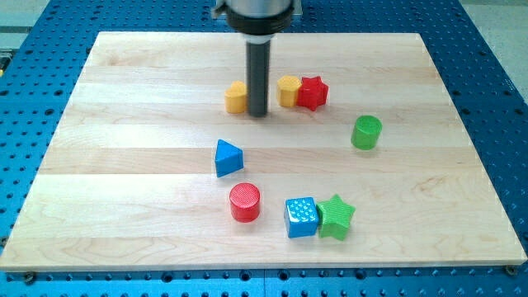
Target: Push the heart left beside the hexagon
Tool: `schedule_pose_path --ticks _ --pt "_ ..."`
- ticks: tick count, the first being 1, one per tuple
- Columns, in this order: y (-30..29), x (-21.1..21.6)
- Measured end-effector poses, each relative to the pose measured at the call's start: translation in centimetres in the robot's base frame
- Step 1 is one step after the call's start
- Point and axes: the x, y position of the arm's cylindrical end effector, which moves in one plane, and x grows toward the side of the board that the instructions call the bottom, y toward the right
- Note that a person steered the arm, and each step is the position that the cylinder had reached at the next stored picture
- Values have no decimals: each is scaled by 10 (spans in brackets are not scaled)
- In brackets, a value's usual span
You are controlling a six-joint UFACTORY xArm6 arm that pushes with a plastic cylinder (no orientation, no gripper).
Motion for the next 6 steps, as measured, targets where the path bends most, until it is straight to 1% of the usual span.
schedule_pose_path --ticks 1,2,3,4,5,6 --pt "-62 20" --pt "-32 -14" --pt "40 -4" --pt "16 30" --pt "50 91" --pt "30 149"
